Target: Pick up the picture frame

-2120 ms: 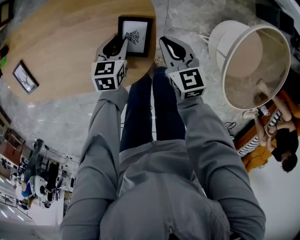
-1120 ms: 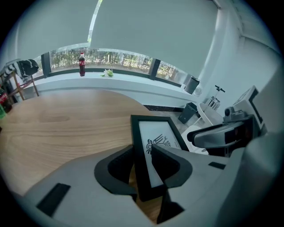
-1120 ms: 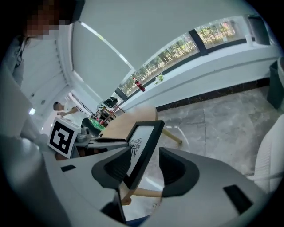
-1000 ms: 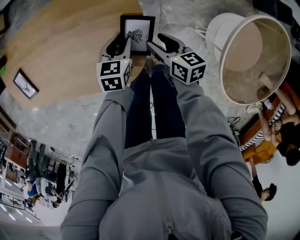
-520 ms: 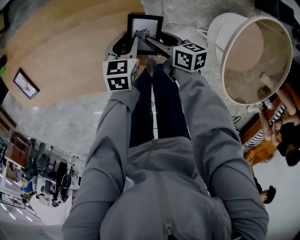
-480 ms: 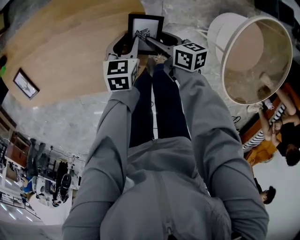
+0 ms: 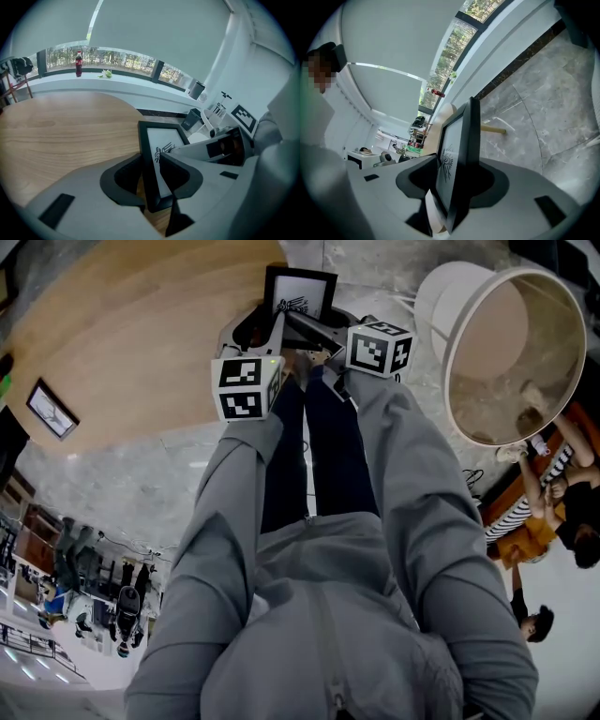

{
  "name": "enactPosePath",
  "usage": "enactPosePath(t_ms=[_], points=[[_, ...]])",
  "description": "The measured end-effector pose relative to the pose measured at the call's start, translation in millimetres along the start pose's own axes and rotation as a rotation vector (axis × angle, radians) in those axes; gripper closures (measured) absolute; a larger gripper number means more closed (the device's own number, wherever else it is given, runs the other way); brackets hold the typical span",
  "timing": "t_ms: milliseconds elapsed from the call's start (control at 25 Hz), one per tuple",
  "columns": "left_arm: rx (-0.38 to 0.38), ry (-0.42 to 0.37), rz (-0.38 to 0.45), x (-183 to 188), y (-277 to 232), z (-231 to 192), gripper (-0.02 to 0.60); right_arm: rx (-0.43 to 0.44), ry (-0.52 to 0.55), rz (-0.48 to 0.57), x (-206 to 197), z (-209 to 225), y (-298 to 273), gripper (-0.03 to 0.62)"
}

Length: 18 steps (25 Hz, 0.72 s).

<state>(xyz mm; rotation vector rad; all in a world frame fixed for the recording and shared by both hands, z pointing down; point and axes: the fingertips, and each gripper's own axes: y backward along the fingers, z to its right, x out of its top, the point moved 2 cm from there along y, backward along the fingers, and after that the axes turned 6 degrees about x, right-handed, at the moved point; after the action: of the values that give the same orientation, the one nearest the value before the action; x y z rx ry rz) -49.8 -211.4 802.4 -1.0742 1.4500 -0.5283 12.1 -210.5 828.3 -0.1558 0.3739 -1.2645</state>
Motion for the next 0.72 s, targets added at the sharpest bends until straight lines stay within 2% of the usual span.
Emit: enactPosePath(t_ms=[320, 560, 720], points=[[-0.017, 0.018, -0.005, 1.4, 1.6, 2.8, 0.443, 0.000, -0.043, 0.083, 5.8, -7.5, 10.5, 0.498], [-0.026, 0.020, -0.023, 2.5, 8.8, -0.5, 0.443, 0.002, -0.073, 0.111, 5.1, -23.9, 10.7, 0.543], [-0.027, 0.014, -0.049, 5.8, 19.5, -2.6, 0.443, -0.027, -0.094, 0.111, 4.0, -37.6, 10.4, 0.556]])
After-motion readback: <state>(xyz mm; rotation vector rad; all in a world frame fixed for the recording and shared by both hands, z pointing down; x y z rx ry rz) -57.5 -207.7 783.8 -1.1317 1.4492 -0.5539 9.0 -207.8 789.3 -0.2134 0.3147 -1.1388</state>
